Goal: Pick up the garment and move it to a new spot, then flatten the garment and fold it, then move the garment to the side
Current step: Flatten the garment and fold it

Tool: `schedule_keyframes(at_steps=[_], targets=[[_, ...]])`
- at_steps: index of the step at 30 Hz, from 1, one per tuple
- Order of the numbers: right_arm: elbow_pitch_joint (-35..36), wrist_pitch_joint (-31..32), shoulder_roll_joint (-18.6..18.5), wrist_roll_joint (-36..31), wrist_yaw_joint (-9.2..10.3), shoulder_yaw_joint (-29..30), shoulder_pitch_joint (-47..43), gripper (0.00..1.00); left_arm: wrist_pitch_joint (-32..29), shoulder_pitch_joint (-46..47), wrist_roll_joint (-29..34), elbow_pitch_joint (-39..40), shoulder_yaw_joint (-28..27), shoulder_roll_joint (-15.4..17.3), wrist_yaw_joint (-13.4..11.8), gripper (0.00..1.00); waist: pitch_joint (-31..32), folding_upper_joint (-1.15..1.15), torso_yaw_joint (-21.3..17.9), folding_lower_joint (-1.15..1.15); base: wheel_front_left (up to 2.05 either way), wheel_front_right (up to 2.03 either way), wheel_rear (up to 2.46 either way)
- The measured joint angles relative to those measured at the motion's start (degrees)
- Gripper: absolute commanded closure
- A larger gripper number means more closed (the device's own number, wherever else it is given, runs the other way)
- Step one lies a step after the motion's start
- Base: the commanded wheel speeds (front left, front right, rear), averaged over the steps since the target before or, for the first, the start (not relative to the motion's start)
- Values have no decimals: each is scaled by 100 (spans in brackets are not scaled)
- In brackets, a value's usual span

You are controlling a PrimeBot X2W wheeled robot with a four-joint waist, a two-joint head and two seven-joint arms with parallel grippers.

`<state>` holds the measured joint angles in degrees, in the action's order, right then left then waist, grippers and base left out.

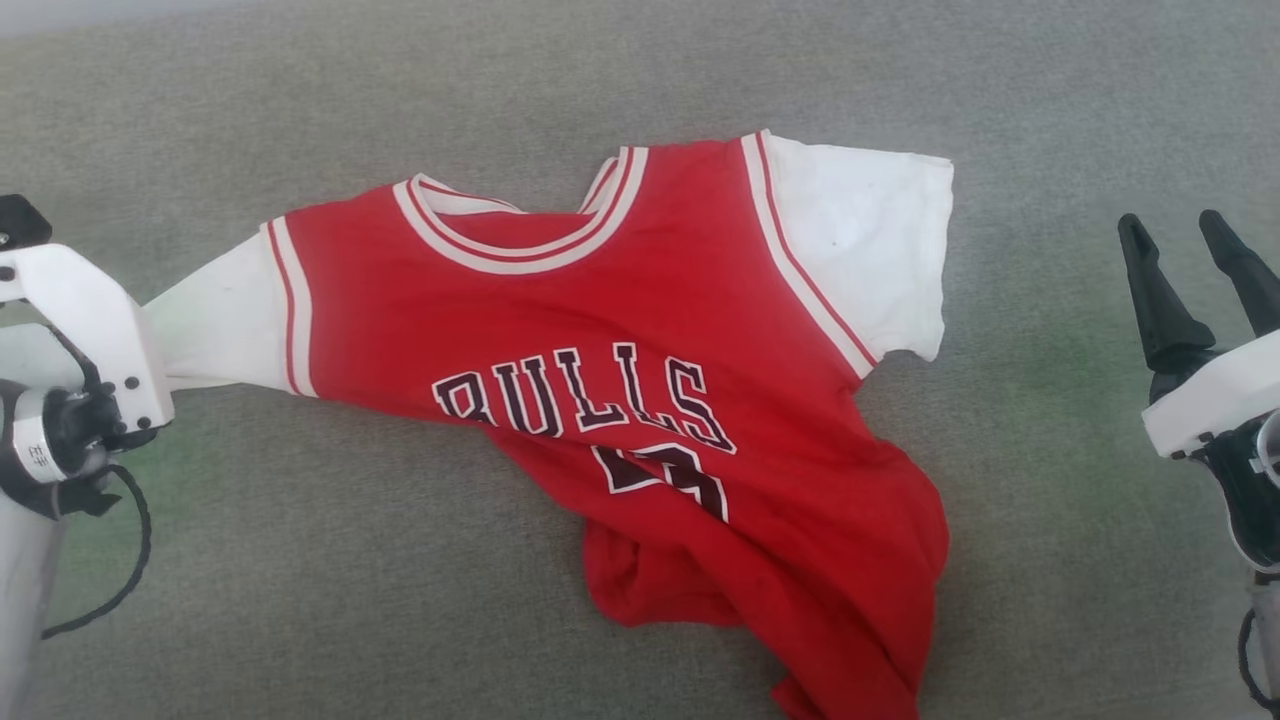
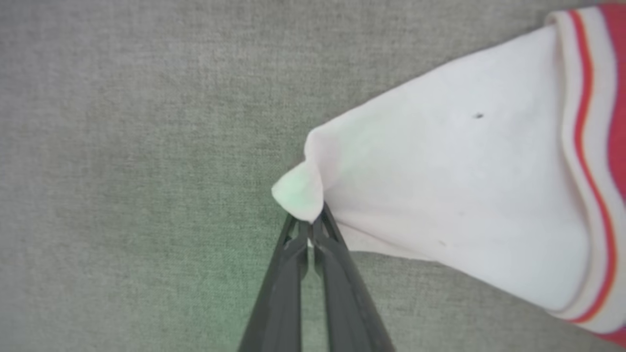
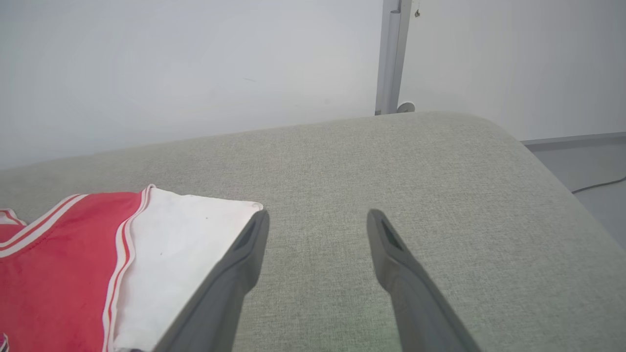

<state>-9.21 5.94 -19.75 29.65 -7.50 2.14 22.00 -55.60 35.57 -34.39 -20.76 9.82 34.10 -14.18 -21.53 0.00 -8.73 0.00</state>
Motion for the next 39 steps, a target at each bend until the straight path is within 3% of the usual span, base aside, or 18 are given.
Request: schedule_keyframes(at_steps=[1, 2, 3, 15, 24, 25, 28, 39], targets=[[1, 21, 2, 0, 0, -2, 1, 0, 54, -18, -21, 10, -1, -12, 21, 81, 8, 0, 13, 0, 0, 0, 0], [5, 25, 2, 0, 0, -4, 1, 0, 109, -24, -21, 24, 19, -11, 89, 27, 18, 0, 24, 0, 0, 0, 0], [9, 41, 0, -9, 0, -3, 1, 0, 136, -25, -27, 36, 25, -21, 134, 0, 30, 0, 36, 0, 0, 0, 0], [138, 174, -8, -35, 0, -77, 1, 0, 29, 583, 76, -154, 314, -20, 339, 0, 74, 0, 31, 0, 0, 0, 0], [197, 297, -62, 3, 0, -189, 64, 0, -190, 849, 221, -877, 431, -26, 167, 0, -112, 0, -84, 0, 0, 0, 0], [197, 325, -68, 5, 0, -200, 75, 0, -274, 890, 176, -935, 410, -53, 160, 100, -130, 0, -80, 0, 0, 0, 0], [205, 438, -86, 31, 0, -257, 173, 0, -304, 962, 65, -1014, 387, -220, 93, 100, -171, 0, -20, 0, 0, 0, 0], [-111, 1289, -305, 107, 0, -427, 825, 0, 127, 1427, -10, -1326, 608, -804, 414, 100, -338, 0, 511, 0, 0, 0, 0]])
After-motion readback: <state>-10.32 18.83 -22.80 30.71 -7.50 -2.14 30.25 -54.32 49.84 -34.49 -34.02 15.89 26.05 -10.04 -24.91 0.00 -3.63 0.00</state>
